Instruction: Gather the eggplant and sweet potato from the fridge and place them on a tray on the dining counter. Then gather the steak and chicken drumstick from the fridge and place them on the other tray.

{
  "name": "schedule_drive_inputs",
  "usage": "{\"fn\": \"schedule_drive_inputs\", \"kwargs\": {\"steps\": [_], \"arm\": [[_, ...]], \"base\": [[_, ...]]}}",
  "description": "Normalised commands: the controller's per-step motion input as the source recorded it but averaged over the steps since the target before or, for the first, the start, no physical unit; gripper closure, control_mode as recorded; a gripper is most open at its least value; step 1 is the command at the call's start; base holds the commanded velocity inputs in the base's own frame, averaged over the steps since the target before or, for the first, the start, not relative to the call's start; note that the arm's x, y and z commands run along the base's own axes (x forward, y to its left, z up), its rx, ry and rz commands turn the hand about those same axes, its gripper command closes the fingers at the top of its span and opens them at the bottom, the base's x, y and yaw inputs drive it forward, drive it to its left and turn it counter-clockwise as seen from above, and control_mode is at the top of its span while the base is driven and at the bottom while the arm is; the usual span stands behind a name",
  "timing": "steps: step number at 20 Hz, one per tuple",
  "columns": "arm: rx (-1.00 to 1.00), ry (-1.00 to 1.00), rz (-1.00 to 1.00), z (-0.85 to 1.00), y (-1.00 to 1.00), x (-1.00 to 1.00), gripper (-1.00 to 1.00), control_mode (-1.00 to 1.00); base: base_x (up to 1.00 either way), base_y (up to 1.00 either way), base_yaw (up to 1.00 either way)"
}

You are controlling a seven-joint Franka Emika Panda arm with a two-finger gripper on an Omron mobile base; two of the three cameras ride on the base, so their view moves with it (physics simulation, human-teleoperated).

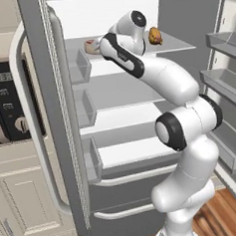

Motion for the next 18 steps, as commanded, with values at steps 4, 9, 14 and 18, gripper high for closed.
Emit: {"fn": "schedule_drive_inputs", "kwargs": {"steps": [4, 9, 14, 18], "arm": [[0.03, 0.04, 0.00, 0.00, 0.05, 0.20, -1.00, -1.00], [0.01, 0.03, 0.00, 0.00, 0.02, 0.20, -1.00, -1.00], [0.00, 0.01, 0.00, 0.00, 0.04, 0.21, -1.00, -1.00], [0.00, 0.00, 0.00, 0.00, 0.09, 0.16, -1.00, -1.00]], "base": [[0.00, 0.00, 0.00], [0.00, 0.00, 0.00], [0.00, 0.00, 0.00], [0.00, 0.00, 0.00]]}}
